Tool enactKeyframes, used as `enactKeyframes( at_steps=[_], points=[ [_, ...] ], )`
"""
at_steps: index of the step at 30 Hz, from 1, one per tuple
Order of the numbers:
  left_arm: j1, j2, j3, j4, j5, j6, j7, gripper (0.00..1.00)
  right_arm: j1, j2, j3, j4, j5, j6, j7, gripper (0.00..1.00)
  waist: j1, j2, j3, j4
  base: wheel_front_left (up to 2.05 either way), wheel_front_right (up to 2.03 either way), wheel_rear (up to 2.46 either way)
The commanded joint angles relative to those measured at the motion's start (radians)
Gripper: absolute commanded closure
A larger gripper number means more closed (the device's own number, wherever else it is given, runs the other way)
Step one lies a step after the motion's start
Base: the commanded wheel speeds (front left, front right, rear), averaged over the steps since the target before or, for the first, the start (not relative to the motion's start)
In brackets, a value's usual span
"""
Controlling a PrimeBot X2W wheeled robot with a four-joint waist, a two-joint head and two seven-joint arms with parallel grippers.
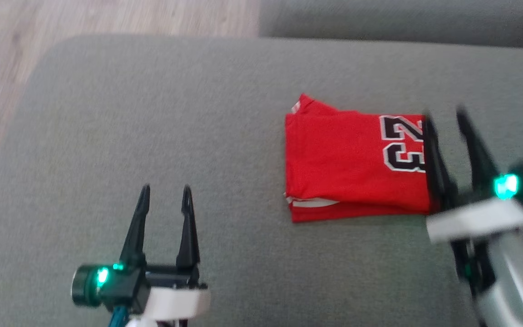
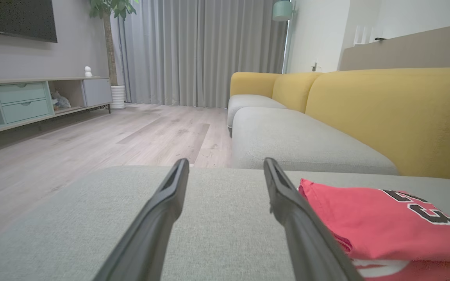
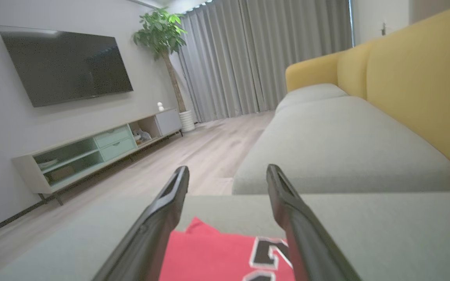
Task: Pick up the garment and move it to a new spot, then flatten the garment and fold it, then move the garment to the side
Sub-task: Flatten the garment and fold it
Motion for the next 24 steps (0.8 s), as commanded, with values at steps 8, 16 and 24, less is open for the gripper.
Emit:
enactKeyframes(
  at_steps=[8,16,24],
  points=[
    [0.086,-0.004,0.081,0.002,0.007,-0.039,-0.008,0.0,0.222,0.01,-0.086,0.019,-0.074,-0.001,-0.022,0.0,0.0001,0.0,-0.138,-0.079,0.0,0.0,0.0],
    [0.157,-0.004,0.113,0.025,0.041,-0.069,-0.008,0.0,0.333,0.059,-0.069,0.013,-0.242,-0.001,-0.022,0.0,0.0001,0.0,-0.196,-0.101,0.0,0.0,0.0],
    [0.203,-0.004,0.143,0.05,0.04,-0.065,-0.008,0.0,0.378,0.098,-0.079,-0.013,-0.298,-0.001,-0.022,0.0,0.0001,0.0,-0.226,-0.102,0.0,0.0,0.0]
  ],
)
